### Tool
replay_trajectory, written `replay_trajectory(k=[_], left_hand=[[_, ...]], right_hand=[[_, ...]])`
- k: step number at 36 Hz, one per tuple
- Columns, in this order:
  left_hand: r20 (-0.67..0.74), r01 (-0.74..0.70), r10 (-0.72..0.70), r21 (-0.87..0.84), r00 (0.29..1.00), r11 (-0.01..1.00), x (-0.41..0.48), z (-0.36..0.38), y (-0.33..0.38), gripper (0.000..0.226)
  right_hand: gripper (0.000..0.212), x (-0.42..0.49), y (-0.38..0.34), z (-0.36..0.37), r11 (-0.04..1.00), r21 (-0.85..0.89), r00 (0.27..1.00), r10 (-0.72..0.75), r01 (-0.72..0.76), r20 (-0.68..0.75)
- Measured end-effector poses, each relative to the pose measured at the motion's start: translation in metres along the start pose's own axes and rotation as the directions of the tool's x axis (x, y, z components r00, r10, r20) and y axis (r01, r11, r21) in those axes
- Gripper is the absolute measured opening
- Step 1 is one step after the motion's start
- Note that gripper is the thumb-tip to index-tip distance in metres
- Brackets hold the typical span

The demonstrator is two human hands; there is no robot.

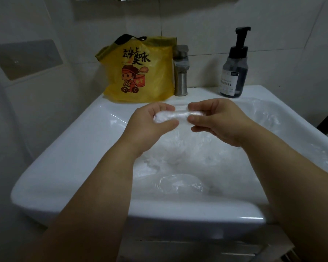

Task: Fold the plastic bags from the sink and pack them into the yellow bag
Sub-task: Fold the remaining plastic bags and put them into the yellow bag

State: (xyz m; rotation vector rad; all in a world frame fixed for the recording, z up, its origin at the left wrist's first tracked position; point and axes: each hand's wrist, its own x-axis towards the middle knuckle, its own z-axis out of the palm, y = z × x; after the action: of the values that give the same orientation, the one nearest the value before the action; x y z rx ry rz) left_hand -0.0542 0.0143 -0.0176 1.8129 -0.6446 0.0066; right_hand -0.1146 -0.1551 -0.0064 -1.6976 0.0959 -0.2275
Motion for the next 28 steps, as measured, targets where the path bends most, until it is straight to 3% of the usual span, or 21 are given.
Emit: replay_trajectory(k=[6,15,17,22,28], left_hand=[[-0.01,-0.043,0.046,0.188,0.999,0.981,0.0,0.002,-0.005,0.019],[-0.013,-0.083,0.09,0.27,0.996,0.959,0.005,0.0,-0.008,0.012],[0.013,-0.031,0.029,0.185,0.999,0.982,0.005,-0.002,-0.007,0.014],[0.066,0.062,-0.054,-0.123,0.996,0.99,0.003,-0.006,0.0,0.008],[0.021,0.172,-0.183,-0.461,0.983,0.871,0.006,-0.006,0.005,0.007]], right_hand=[[0.044,0.003,0.008,0.001,0.943,-0.325,0.995,-0.084,0.066,-0.043],[0.013,0.005,0.01,0.005,0.742,-0.643,0.967,-0.254,0.19,-0.006],[0.01,0.004,0.009,0.002,0.745,-0.634,0.962,-0.273,0.208,-0.005],[0.01,0.0,0.004,-0.005,0.9,-0.406,0.982,-0.186,0.158,-0.031],[0.017,-0.005,-0.003,-0.001,0.981,-0.17,0.995,-0.08,0.09,0.064]])
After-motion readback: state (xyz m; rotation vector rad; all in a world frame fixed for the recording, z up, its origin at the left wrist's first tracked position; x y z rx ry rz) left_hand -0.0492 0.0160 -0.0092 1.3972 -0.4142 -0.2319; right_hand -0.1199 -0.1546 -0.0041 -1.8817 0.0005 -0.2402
